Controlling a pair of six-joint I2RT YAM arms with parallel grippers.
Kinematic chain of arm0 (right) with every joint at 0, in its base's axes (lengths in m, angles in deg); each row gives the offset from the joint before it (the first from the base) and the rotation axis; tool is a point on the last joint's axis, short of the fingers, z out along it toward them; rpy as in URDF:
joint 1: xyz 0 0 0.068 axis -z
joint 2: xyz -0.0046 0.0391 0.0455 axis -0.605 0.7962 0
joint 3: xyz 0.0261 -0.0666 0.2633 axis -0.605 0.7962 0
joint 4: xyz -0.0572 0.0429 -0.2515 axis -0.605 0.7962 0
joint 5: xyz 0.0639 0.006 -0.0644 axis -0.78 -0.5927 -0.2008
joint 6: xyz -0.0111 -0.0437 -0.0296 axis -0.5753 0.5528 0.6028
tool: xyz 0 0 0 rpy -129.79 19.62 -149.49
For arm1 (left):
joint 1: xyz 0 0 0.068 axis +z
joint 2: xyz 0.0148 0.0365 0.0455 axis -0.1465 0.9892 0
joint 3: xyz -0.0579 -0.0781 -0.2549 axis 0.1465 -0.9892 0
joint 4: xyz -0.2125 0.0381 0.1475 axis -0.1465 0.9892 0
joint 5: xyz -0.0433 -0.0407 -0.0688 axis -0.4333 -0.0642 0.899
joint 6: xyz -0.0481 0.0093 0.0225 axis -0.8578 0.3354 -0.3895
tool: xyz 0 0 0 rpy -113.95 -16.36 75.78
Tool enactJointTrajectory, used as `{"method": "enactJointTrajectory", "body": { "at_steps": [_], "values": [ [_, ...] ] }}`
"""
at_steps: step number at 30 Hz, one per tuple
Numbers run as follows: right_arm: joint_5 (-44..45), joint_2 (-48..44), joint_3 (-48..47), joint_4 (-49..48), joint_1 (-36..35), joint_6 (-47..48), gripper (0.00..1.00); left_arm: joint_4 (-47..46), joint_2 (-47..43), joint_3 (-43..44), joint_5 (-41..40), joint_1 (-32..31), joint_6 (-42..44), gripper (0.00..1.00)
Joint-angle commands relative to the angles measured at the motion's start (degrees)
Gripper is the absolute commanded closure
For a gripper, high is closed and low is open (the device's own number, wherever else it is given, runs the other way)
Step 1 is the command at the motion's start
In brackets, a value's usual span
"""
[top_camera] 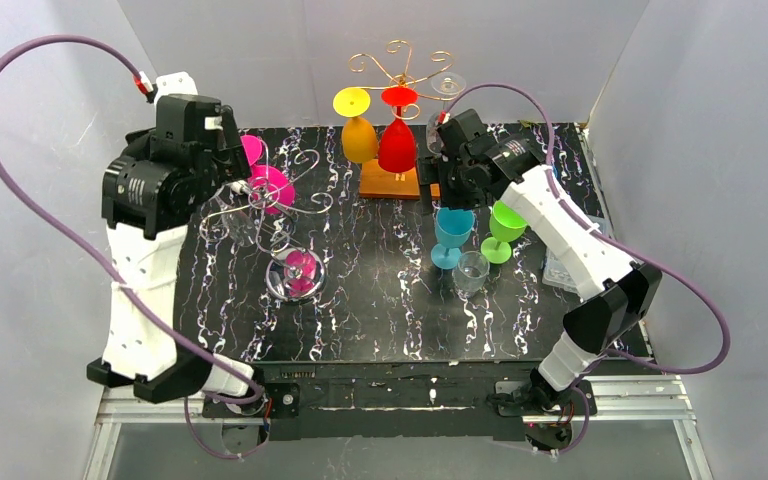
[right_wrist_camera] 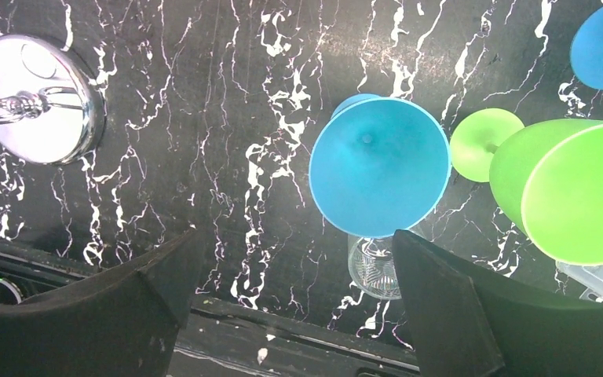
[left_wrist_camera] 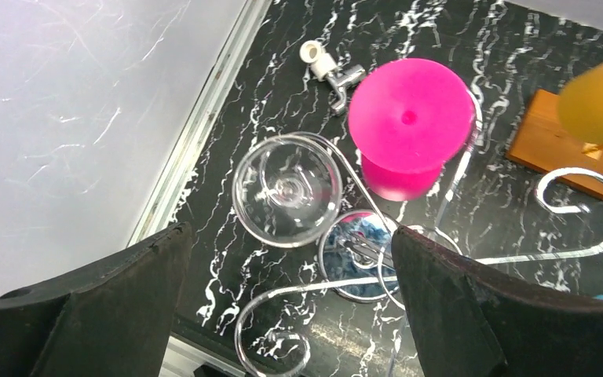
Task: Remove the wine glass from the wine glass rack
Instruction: Place the wine glass at the center of the board, then pick up the wine glass from the wine rack.
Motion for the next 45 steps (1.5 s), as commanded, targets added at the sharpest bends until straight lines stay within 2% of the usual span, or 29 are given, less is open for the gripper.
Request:
{"method": "enactJointTrajectory", "body": {
  "at_steps": [1, 7, 13, 27, 33, 45],
  "values": [
    [-1.10, -3.09, -3.65, 0.96, 0.32, 1.12, 0.02, -0.04, 1.62, -0.60, 3.63, 6.90, 1.45, 0.02],
    [-2.84, -3.72, -4.86, 1.28, 0.28, 1.20, 0.01, -1.81, 3.07, -3.19, 12.59, 13.03, 2.55, 0.02],
    [-3.84, -4.23, -5.93, 1.29, 0.32, 1.25, 0.02, -3.01, 3.86, -5.92, 18.65, 16.20, 3.10, 0.02],
    [-4.04, -4.93, -4.38, 0.48, 0.30, 1.32, 0.02, -4.57, 3.28, -10.55, 19.83, 19.64, 2.23, 0.06],
    [-3.94, -4.81, -4.25, 0.24, 0.28, 1.28, 0.02, -5.60, 3.14, -11.82, 22.39, 22.36, 2.51, 0.12],
    [-3.51, -4.21, -4.32, 0.19, 0.29, 1.19, 0.02, -6.22, 2.38, -10.18, 24.77, 22.58, 2.86, 0.34]
  ]
}}
